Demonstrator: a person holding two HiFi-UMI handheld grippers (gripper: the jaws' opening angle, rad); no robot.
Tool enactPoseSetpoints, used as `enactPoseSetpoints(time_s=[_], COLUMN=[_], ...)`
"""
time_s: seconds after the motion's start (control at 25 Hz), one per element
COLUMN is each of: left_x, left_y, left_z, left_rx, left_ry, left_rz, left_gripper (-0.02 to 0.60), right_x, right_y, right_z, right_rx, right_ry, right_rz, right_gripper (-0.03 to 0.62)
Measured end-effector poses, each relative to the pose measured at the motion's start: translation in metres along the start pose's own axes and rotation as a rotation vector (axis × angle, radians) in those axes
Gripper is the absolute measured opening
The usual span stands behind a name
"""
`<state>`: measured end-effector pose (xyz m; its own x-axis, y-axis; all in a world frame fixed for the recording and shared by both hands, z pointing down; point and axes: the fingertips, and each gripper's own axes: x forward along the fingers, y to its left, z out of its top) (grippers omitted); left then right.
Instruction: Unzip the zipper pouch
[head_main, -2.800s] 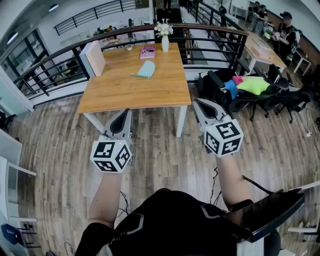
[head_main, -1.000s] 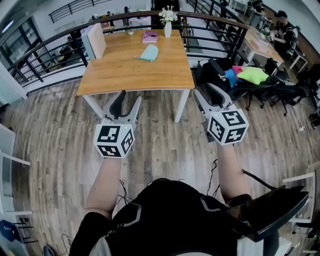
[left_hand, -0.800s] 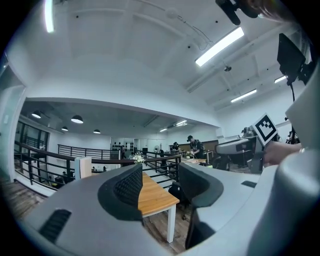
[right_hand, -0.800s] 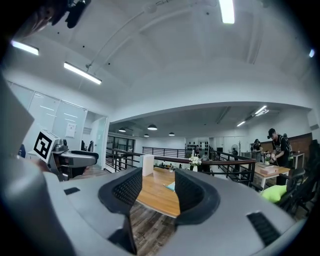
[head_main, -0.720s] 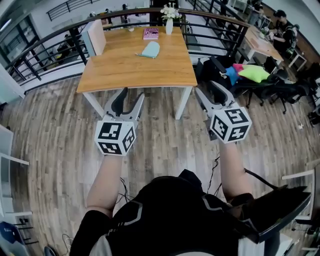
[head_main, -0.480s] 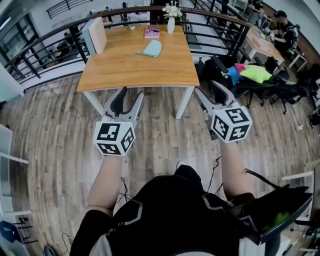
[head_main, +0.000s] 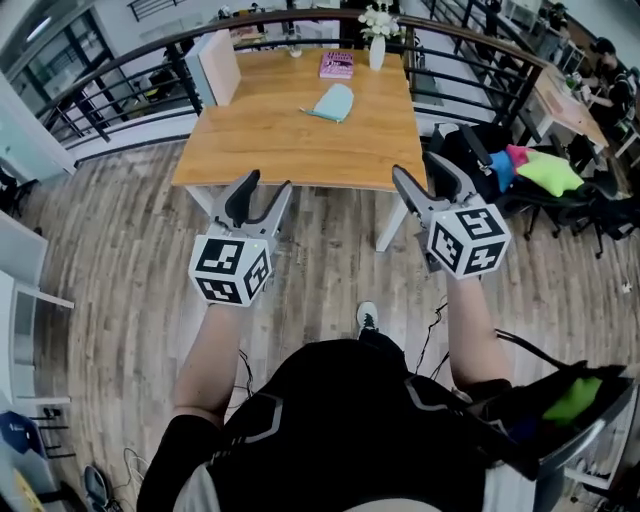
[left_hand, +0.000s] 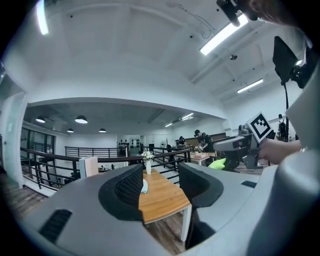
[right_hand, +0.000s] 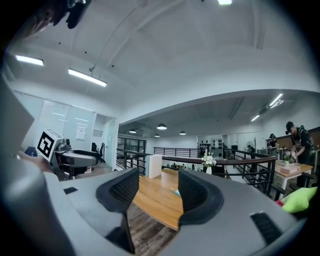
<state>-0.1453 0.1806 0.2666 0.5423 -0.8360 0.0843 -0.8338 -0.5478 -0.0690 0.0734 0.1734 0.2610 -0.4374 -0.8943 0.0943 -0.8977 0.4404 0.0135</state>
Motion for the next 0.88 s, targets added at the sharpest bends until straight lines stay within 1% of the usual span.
enactPoseSetpoints(time_s=[0.16, 0.24, 0.4, 0.64, 0.8, 0.88], left_x=[0.047, 0.073, 0.118, 0.169, 0.2, 0.216], left_y=[0.01, 0.014, 0.02, 0.025, 0.025, 0.025], left_z=[0.013, 0.018, 0.017, 0.014, 0.008, 0.003], left_rx=[0.016, 0.014, 0.011, 0.002, 0.004, 0.004], left_ry=[-0.002, 0.003, 0.018, 0.051, 0.067, 0.089], left_rz=[0.036, 0.04, 0.041, 0.049, 0.064, 0.058], left_gripper=[0.229, 0.229, 0.229, 0.229, 0.229, 0.229], right_x=[0.035, 0.054, 0.085, 0.113, 0.131, 0.141], right_y=[-0.039, -0.058, -0.092, -0.125, -0.142, -0.148], right_z=[0.009, 0.011, 0.01, 0.008, 0.0, -0.006], right_rx=[0.009, 0.003, 0.002, -0.013, -0.018, -0.023], right_ry=[-0.018, -0.009, 0.003, 0.013, 0.028, 0.042], right_rz=[0.059, 0.084, 0.107, 0.137, 0.182, 0.206], right_gripper=[0.244, 0.244, 0.244, 0.244, 0.244, 0.23])
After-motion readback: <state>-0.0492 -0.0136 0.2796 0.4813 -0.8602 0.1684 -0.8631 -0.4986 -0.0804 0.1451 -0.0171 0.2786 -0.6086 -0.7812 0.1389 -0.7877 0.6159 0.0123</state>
